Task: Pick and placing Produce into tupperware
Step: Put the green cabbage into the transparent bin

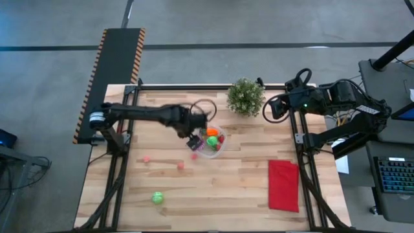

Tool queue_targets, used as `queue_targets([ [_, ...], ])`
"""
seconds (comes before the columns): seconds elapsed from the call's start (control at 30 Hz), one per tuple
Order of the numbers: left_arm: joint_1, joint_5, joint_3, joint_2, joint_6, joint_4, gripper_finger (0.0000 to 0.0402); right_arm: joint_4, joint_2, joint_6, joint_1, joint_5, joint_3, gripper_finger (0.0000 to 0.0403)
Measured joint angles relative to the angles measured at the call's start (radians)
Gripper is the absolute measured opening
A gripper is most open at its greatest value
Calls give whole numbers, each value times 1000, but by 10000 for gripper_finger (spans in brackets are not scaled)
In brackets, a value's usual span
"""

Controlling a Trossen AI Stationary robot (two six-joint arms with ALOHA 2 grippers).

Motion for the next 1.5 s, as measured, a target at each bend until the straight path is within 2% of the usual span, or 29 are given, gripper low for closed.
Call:
queue_targets([
  [0.17, -132, -85, -50, -26, -78, 2, 286, 0, 0, -117, 0, -22, 0, 235],
  [0.3, -226, -88, -95, -78, -155, -4, 286, -5, -3, -172, 0, -79, 0, 235],
  [0.4, -291, -75, -143, -143, -324, -22, 286, -14, -2, -220, 0, -97, 0, 235],
  [0.5, -355, -3, -212, -213, -536, -24, 286, -17, -2, -265, 0, -96, 0, 235],
  [0.57, -419, 8, -250, -251, -593, -10, 286, -17, -2, -283, 0, -96, 0, 235],
  [0.8, -710, 13, -314, -288, -395, 84, 286, -16, -1, -321, 0, -93, 0, 235],
  [0.97, -826, 17, -314, -228, -324, 135, 286, -16, -1, -302, 0, -93, 0, 235],
  [1.1, -869, 19, -315, -157, -282, 120, 286, -11, -1, -283, 0, -93, 0, 235],
  [1.23, -882, 73, -318, -104, -278, 126, 286, -9, -1, -267, 0, -93, 0, 235],
  [1.5, -885, 74, -324, -88, -235, 196, 286, 8, 0, -237, 0, -92, 0, 235],
])
